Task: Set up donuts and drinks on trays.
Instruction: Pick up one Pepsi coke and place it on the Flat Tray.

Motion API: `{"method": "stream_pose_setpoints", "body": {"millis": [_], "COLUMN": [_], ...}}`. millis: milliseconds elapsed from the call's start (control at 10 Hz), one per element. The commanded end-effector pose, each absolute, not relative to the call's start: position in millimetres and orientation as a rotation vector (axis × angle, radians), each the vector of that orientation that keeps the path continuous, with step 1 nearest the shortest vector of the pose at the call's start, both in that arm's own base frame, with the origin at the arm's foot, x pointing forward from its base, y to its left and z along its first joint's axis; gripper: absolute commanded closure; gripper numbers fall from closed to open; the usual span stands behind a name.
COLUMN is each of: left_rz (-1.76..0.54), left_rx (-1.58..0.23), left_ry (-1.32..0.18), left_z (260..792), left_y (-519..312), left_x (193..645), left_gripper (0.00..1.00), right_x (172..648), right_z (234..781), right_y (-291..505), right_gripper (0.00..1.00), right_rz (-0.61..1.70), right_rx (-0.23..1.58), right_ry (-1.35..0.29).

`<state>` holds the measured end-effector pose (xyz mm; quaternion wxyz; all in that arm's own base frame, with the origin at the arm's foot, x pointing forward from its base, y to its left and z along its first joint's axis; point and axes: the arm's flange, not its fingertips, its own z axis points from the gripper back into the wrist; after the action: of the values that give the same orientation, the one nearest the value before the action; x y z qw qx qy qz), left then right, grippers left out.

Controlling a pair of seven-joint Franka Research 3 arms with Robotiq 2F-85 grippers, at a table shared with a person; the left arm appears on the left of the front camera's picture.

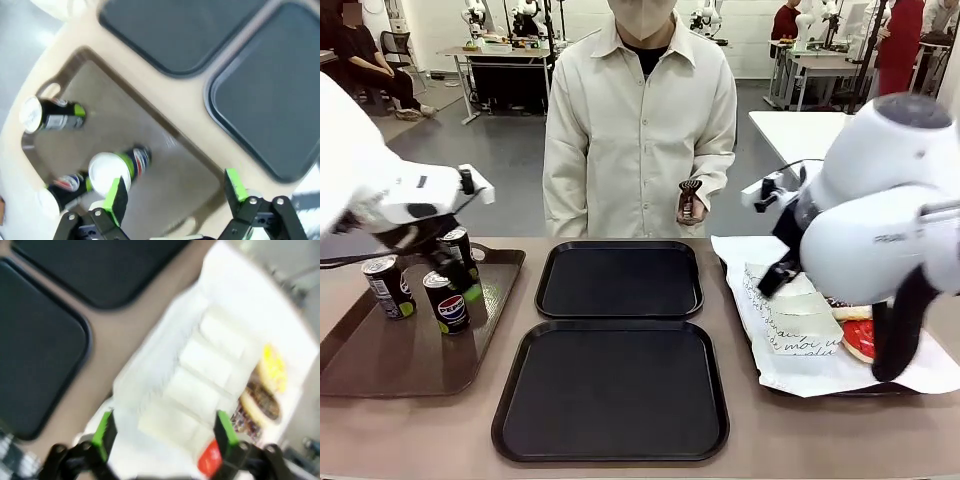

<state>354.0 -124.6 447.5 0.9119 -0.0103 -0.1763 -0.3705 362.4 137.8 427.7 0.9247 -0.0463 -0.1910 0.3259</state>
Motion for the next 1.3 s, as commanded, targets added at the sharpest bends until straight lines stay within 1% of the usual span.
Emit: {"method": "stream_pose_setpoints", "body": {"millis": [0, 100, 200, 300, 400, 500, 600, 700, 800, 1000, 1100, 1200], "left_rz": [-0.841, -0.868, -0.832, -0.82, -0.833, -0.826, -0.647, -0.497, -0.384, -0.282, -0.257, -0.217], "left_rx": [-0.033, -0.049, -0.026, 0.022, -0.052, -0.038, -0.285, -0.422, -0.471, -0.713, -0.805, -0.87], "left_ry": [-0.22, -0.177, -0.185, -0.309, -0.168, -0.194, -0.198, -0.231, -0.285, -0.248, -0.226, -0.221], "left_z": [441.8, 439.6, 434.7, 427.3, 473.3, 482.1, 475.7, 469.2, 468.3, 462.6, 460.3, 458.3], "left_y": [-76.9, -69.7, -66.0, -69.0, -84.9, -80.0, -60.2, -39.0, -21.6, 16.2, 32.9, 52.2], "left_x": [283.2, 270.5, 261.4, 264.2, 306.9, 304.6, 336.4, 355.5, 366.6, 385.6, 395.1, 398.6], "left_gripper": [0.0, 0.0, 0.0, 0.0, 0.0, 0.0, 0.0, 0.0, 0.0, 0.0, 0.0, 0.0], "right_x": [282.3, 255.2, 239.9, 256.5, 287.4, 287.4, 273.4, 304.1, 320.8, 336.3, 341.5, 341.2], "right_z": [452.5, 458.3, 458.6, 448.1, 474.7, 474.7, 491.4, 478.6, 470.3, 468.1, 463.3, 461.2], "right_y": [103.5, 99.9, 97.6, 93.0, 110.6, 110.6, 108.1, 62.6, 26.6, -35.5, -65.0, -93.1], "right_gripper": [0.0, 0.0, 0.0, 0.0, 0.0, 0.0, 0.0, 0.0, 0.0, 0.0, 0.0, 0.0], "right_rz": [0.666, 0.728, 0.779, 0.749, 0.697, 0.697, 0.72, 0.529, 0.384, 0.18, 0.064, 0.01], "right_rx": [-0.117, -0.116, -0.116, -0.265, -0.138, -0.138, -0.183, 0.122, 0.331, 0.615, 0.718, 0.819], "right_ry": [-0.203, -0.14, -0.131, -0.286, -0.147, -0.147, -0.175, -0.172, -0.16, -0.148, -0.127, -0.156]}}
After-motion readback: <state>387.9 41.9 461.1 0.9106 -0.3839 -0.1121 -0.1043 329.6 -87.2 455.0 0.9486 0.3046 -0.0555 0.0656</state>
